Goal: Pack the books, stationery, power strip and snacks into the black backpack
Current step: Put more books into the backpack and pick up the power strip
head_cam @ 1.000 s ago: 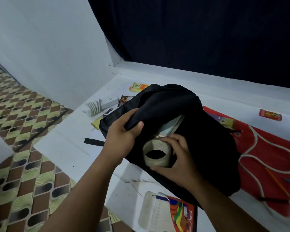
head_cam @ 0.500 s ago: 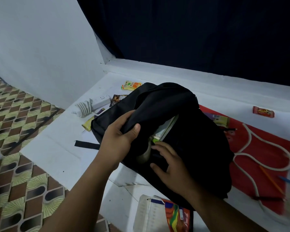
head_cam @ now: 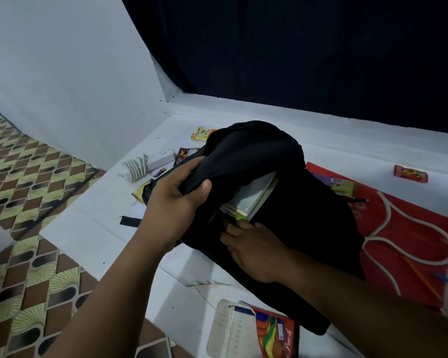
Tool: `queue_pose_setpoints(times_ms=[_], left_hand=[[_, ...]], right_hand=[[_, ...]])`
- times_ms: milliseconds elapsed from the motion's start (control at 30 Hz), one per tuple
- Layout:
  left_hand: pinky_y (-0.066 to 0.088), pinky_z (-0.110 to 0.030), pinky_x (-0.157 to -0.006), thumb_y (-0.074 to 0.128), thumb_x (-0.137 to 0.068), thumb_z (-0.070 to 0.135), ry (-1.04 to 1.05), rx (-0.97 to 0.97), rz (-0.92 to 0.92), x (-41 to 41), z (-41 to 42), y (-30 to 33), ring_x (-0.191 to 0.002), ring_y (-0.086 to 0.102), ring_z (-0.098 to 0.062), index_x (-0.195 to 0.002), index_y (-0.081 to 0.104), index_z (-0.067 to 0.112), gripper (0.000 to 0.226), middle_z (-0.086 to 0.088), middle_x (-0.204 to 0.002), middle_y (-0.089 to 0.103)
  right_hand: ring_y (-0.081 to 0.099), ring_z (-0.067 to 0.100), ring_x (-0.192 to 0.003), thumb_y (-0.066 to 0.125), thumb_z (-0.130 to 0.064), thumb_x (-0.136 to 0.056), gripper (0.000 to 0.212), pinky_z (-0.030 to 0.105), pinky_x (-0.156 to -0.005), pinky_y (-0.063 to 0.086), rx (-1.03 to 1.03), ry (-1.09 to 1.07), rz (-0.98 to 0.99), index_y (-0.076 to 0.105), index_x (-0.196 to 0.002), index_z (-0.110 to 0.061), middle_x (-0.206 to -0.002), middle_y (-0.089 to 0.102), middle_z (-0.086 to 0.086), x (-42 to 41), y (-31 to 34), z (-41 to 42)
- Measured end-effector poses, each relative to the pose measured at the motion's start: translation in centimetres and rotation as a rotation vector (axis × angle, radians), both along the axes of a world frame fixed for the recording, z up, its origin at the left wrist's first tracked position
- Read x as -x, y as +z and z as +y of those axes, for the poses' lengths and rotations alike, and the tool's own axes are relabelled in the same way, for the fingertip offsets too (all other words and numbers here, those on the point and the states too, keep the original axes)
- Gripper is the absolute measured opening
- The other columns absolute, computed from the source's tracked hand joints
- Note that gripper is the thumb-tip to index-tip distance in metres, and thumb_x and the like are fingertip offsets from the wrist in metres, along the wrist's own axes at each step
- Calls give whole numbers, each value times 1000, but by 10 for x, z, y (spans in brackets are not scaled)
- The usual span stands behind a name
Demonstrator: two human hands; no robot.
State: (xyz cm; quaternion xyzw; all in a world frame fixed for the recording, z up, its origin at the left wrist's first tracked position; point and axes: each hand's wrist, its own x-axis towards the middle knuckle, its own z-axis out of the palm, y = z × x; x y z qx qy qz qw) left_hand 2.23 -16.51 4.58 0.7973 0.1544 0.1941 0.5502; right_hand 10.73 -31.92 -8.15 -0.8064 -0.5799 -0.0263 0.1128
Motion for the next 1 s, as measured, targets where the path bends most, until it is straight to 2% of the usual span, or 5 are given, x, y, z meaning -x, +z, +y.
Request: queue_pose_setpoints(times_ms=[167, 400, 567, 800, 1000], left_hand=[[50, -44, -105, 64, -92, 14, 1, 29, 3, 1, 0, -1, -115, 66, -14, -135, 62, 19, 43, 2, -121, 71], [50, -45, -106, 63, -87, 24, 23, 33, 22, 5, -2, -1, -116, 65, -14, -134, 63, 23, 47, 5, -121, 71], [52, -43, -102, 64, -96, 10, 14, 63, 18, 8, -16, -15, -110, 67, -12, -126, 65, 31, 37, 9, -115, 72], [46, -35, -102, 73, -87, 31, -47, -272, 76, -3, -77, -69, -119, 56, -5, -134, 49, 34, 53, 17, -127, 59], [40, -57, -105, 56, -83, 49, 4, -482, 128, -6, -125, -131, -140, 39, -36, -134, 42, 26, 57, -6, -136, 55]], right_hand=[[34, 29, -128, 24, -45, -106, 50, 39, -96, 37, 486, -16, 219, 55, -129, -14, -130, 51, 11, -11, 33, 24], [32, 28, -132, 25, -52, -104, 57, 41, -104, 31, 365, -85, 303, 58, -128, -13, -134, 53, 11, -8, 31, 23], [14, 14, -150, 31, -49, -105, 55, 30, -120, 12, 112, -174, 657, 24, -155, -29, -164, 15, -10, 5, 30, -23], [47, -4, -129, 56, -51, -95, 50, 24, -113, 35, -157, -337, 702, 55, -140, -29, -140, 56, -14, 27, 26, -119], [41, -8, -129, 67, -53, -80, 32, 28, -117, -19, -56, -322, 463, 75, -105, -34, -121, 67, -17, 31, 18, -191]])
